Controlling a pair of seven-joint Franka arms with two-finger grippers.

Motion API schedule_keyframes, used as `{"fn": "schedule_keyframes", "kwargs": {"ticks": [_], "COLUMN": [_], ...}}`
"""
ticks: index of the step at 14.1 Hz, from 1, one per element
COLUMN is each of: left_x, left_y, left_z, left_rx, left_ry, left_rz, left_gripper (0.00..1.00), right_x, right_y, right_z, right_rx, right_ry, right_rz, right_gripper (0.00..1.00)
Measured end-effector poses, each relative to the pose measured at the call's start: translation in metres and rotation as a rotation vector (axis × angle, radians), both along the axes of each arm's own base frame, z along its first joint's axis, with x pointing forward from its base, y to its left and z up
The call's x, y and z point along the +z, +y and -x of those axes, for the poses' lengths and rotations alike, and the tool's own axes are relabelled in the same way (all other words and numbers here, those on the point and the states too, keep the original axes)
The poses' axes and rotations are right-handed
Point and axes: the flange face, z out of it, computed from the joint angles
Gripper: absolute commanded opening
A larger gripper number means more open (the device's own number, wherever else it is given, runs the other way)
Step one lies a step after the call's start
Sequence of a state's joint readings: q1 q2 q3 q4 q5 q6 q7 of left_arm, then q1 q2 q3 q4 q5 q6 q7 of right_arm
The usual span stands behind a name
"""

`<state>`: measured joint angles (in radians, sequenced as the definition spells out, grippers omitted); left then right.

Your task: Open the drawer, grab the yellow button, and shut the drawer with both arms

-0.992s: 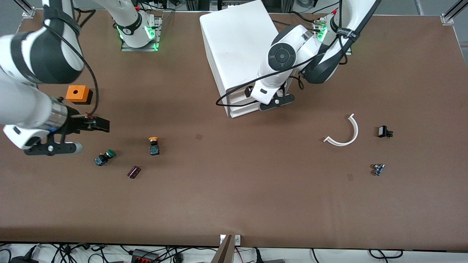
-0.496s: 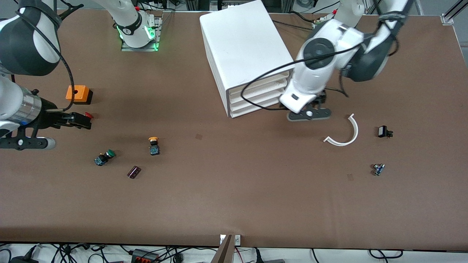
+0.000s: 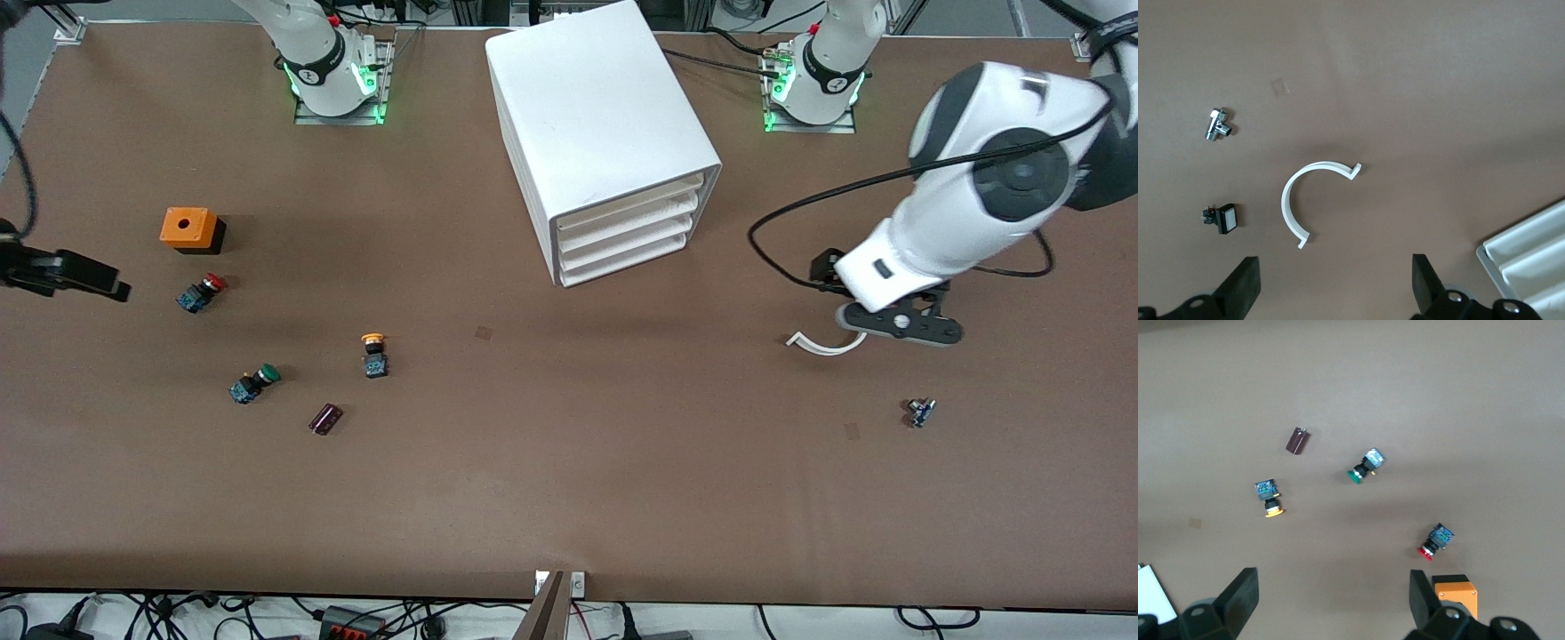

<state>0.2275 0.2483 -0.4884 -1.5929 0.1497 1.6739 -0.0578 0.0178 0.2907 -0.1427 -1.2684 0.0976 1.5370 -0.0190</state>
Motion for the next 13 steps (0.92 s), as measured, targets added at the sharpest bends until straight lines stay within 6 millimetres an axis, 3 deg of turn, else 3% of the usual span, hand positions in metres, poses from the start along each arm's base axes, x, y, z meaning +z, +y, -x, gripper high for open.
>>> {"fn": "schedule_keyframes", "kwargs": {"ticks": [2,5,8,13], "left_x": [0.014,0.039,0.066,0.078], "left_y": [0.036,0.077,0.080,0.086], "left_z": [0.003,0.016,0.032,0.055], "left_rx": [-0.013,-0.008,-0.006,0.009], "left_ry": [0.005,-0.031,-0.170,-0.135], "left_rz": [0.048,0.049,0.062,0.072], "left_gripper": [1.00,1.00,1.00,1.00], "right_x": [0.009,0.015,0.010,-0.001], "right_y": [-0.012,-0.005,0.002,0.002], "right_z": [0.005,0.008,0.011,0.034], "right_rx": [-0.010,0.014,0.033,0.032], "right_ry": [-0.013,-0.015,0.015,0.039], "right_rz": [0.001,0.037,0.063,0.060], "right_gripper": [1.00,1.00,1.00,1.00]}}
